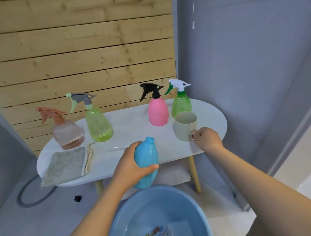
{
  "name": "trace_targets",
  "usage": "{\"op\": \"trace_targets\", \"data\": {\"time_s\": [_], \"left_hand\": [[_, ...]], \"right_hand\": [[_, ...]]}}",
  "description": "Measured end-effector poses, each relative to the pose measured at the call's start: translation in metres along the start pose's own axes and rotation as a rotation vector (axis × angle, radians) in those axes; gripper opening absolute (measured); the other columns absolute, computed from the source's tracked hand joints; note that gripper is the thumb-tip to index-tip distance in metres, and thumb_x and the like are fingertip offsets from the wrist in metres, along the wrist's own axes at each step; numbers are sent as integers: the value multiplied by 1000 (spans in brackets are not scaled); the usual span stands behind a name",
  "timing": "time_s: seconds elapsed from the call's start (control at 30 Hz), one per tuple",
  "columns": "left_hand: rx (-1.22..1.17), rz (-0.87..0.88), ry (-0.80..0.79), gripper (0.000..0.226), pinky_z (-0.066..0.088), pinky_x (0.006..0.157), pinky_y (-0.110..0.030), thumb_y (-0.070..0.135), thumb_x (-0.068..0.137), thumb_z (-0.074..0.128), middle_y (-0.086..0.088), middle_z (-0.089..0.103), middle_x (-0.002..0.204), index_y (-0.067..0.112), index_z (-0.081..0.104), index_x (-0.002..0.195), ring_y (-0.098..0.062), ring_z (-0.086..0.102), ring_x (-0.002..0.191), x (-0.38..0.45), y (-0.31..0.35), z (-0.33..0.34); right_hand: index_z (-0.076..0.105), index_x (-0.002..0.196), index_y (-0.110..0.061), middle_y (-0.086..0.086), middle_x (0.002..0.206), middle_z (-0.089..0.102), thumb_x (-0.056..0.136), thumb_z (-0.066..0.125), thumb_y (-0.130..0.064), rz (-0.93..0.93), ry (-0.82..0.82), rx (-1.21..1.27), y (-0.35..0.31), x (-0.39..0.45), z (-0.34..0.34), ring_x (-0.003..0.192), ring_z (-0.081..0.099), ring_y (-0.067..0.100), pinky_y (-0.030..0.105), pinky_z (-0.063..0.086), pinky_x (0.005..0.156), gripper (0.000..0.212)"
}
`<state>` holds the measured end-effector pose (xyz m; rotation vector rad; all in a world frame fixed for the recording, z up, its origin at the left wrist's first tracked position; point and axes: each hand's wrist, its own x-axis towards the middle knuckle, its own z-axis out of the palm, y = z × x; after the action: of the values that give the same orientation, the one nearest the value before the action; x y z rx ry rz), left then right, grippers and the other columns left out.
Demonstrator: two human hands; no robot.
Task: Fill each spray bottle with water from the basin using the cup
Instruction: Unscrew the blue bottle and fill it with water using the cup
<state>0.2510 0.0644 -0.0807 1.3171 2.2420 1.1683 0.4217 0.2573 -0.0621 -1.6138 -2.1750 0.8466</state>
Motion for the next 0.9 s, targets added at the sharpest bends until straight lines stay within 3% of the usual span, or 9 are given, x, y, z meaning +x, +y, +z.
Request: {"op": "trace_targets", "data": {"time_s": [0.13,0.3,0.43,0.57,0.77,0.9], "left_hand": [[26,9,-12,84,41,88,-24,36,58,88,12,49,122,29,42,129,-10,50,108,-2,4,2],[-72,-5,-28,75,41,74,-13,26,62,87,17,53,112,35,39,119,-2,54,99,-13,11,-12],[-96,-53,-141,74,45,69,-14,28,63,87,19,53,110,38,37,117,-1,57,97,-27,15,-41],[-44,-98,-319,79,51,70,-17,42,48,82,15,57,110,37,41,115,2,62,90,-40,12,-83],[-127,-194,-509,83,53,73,-22,35,47,86,5,60,111,31,45,119,-4,63,97,-53,-29,-91],[-117,-229,-579,80,50,77,-16,30,50,88,12,57,114,40,44,116,5,60,97,-63,-68,-62]], "right_hand": [[51,61,-17,2,83,71,98,42,-30,-7,-21,163,-2,-5,-3,88,61,26,30,44,73,40],[53,65,-16,2,81,71,95,44,-22,-72,-65,258,-13,-14,-16,88,61,24,28,41,70,31],[60,79,-15,-6,66,61,97,48,-23,-247,-192,296,-29,-34,-35,68,53,10,14,36,56,23],[62,78,-13,0,59,54,96,51,-20,-351,-436,167,-42,-51,-49,57,48,10,9,33,45,23],[62,73,-19,-2,65,57,94,54,-27,-459,-715,-187,-46,-59,11,65,50,14,26,40,70,24],[65,87,-19,-3,68,58,96,47,-33,-520,-792,-387,-32,-60,63,62,50,7,21,32,56,24]]}}
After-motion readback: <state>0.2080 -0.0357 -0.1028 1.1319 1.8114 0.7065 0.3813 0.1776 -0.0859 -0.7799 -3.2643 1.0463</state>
